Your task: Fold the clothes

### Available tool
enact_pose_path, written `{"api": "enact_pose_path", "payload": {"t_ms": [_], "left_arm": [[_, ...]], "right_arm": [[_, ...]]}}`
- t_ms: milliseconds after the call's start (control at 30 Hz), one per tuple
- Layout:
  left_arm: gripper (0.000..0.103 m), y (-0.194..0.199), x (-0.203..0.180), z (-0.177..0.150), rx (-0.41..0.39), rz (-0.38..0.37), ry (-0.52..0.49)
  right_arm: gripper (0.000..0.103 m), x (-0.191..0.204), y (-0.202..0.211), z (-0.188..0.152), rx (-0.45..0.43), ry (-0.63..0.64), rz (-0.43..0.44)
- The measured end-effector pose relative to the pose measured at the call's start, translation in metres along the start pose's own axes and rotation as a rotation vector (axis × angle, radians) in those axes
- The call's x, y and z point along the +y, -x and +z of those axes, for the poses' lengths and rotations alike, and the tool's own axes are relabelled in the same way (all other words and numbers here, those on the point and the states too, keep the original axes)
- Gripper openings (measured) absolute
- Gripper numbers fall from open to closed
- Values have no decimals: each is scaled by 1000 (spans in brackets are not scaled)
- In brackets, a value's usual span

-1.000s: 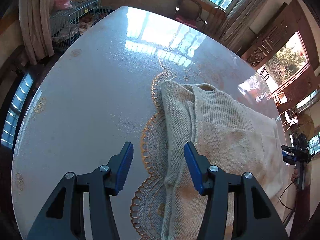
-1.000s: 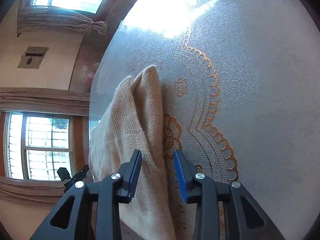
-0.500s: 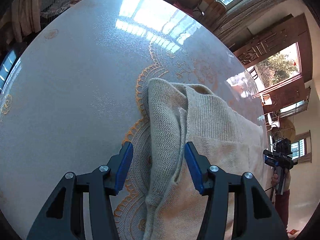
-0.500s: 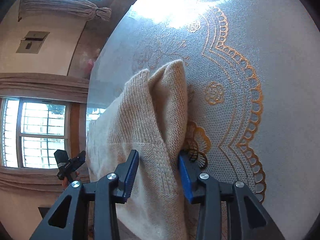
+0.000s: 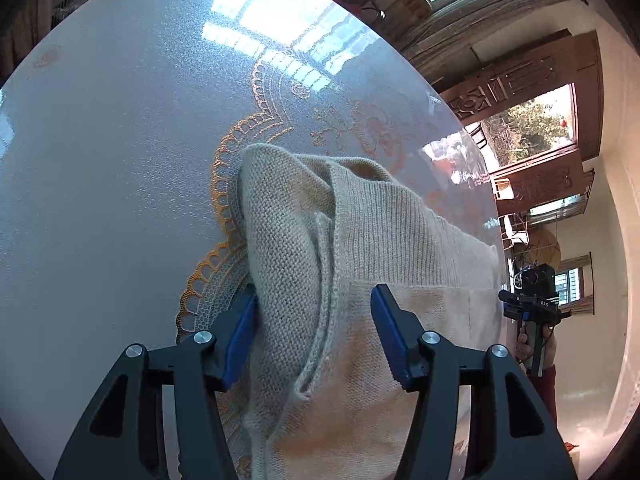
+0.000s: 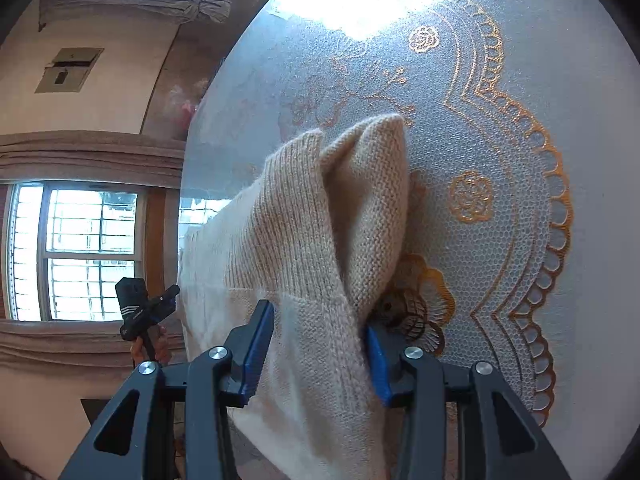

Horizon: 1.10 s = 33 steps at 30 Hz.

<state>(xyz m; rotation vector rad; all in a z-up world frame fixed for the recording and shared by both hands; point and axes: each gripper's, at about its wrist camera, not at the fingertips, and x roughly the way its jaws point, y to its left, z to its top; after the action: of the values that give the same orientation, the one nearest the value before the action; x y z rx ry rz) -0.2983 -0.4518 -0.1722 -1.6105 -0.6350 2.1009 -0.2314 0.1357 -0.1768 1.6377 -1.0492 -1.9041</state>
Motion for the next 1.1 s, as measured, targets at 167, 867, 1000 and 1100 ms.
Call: {"api": "enact_pose_path", "payload": {"t_ms": [167, 867, 1000, 1100], "left_arm": [[22, 3, -8, -3, -31, 115, -54], [16, 96, 16, -118, -248, 506, -8], [16, 141, 49, -189, -291, 540, 106], [16, 172, 61, -245, -345, 580, 177]], "right_arm": [[35, 21, -8, 1, 2, 112, -91], [19, 138, -90, -21, 61, 536, -436], [19, 189, -144, -29, 143, 685, -482], [19, 232, -187, -39, 205, 801, -506]]}}
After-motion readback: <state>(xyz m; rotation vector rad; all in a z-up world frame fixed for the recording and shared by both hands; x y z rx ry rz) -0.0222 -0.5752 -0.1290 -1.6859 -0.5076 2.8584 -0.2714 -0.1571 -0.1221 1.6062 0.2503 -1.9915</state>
